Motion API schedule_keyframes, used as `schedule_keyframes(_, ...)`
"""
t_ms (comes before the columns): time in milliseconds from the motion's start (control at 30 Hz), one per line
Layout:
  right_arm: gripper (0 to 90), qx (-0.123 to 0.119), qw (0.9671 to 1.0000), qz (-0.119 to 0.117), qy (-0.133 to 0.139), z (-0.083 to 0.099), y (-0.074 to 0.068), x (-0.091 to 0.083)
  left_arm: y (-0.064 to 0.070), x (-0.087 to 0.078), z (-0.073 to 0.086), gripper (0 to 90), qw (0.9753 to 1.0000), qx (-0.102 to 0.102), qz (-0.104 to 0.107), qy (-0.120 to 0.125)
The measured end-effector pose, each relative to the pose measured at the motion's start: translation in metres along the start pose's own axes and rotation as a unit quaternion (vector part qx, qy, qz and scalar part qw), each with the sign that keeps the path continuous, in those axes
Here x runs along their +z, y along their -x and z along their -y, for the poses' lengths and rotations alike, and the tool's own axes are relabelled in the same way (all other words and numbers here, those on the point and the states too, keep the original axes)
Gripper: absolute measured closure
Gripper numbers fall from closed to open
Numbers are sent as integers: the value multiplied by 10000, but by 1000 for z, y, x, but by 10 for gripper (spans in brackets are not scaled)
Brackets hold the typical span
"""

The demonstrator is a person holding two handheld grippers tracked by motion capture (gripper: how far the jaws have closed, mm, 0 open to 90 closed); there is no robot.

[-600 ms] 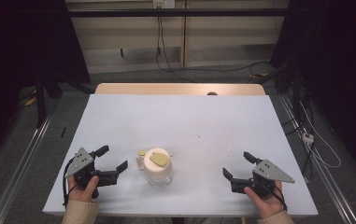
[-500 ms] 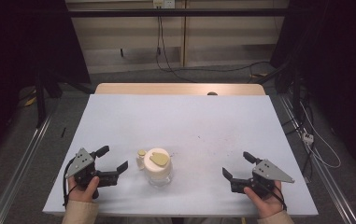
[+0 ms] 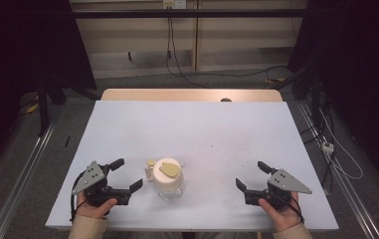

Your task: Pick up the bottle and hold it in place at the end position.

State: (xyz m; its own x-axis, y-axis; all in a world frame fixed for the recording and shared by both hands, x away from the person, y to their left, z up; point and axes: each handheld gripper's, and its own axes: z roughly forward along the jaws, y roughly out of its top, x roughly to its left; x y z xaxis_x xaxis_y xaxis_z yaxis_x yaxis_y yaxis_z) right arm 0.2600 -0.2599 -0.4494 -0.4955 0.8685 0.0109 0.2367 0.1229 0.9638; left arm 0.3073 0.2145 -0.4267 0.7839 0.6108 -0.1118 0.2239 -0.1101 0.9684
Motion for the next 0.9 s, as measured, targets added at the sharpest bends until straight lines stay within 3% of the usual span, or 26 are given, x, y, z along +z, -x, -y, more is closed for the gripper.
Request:
schedule_keyframes(400, 46, 9, 10000, -9, 6, 0, 0, 0, 17, 7, 2, 28, 9981, 142, 537, -251)
schedule_keyframes(733, 47, 7, 10000, -7, 6, -1, 0, 1, 28, 12, 4, 31, 9965, 205, 720, -368)
schedule_keyframes(900, 49, 5, 10000, -6, 2, -1, -1, 1, 31, 15, 5, 32, 9965, 204, 701, -406)
